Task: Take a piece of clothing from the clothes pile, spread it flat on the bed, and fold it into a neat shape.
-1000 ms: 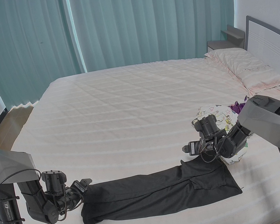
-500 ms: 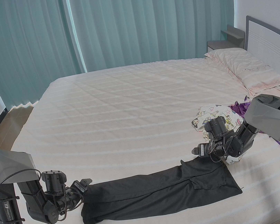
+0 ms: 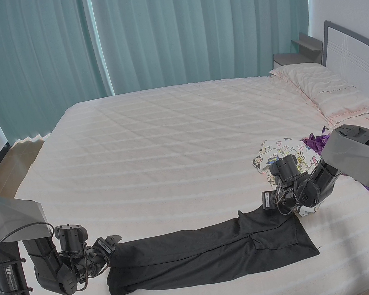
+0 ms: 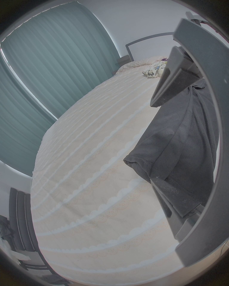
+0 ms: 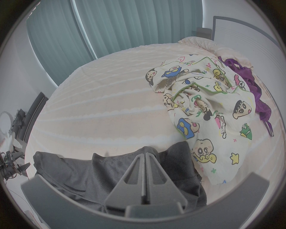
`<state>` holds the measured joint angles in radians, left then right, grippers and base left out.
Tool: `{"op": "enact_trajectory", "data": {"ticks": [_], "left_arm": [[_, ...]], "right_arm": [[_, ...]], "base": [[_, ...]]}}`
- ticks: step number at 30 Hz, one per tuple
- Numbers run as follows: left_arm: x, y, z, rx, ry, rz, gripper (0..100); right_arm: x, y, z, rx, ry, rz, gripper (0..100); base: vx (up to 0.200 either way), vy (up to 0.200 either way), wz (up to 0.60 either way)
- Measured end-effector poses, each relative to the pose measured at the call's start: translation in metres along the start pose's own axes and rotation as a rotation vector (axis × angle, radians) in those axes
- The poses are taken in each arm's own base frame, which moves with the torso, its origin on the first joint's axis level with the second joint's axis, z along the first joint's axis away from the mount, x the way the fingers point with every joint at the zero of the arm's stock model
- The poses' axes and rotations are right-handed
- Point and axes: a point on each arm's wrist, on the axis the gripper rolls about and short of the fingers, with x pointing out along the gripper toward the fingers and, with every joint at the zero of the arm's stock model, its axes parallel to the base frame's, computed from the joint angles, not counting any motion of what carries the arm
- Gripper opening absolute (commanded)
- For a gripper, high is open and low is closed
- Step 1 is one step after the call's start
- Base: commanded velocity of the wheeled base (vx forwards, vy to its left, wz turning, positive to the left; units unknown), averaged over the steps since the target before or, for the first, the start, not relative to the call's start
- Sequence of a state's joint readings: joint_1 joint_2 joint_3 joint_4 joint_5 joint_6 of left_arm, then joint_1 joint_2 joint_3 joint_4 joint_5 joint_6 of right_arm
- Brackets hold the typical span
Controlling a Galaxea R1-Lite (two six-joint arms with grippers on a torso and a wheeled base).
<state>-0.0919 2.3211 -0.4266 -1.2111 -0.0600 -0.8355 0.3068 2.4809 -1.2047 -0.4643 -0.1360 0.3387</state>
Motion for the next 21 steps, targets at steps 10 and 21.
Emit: {"op": "enact_trajectory", "data": {"ticks": [10,21], "left_arm": [[0.0,0.0,0.0,0.0,0.0,0.001,100],[0.0,0.0,0.0,-0.001,0.0,0.0,100]], "right_arm": [[-0.009,-0.016,0.016,0.031,-0.044,-0.041,0],[-0.009,-0.018,0.016,0.036,-0.049,-0.042,100]], "base": [[0.0,0.0,0.0],[0.0,0.0,0.0]]}}
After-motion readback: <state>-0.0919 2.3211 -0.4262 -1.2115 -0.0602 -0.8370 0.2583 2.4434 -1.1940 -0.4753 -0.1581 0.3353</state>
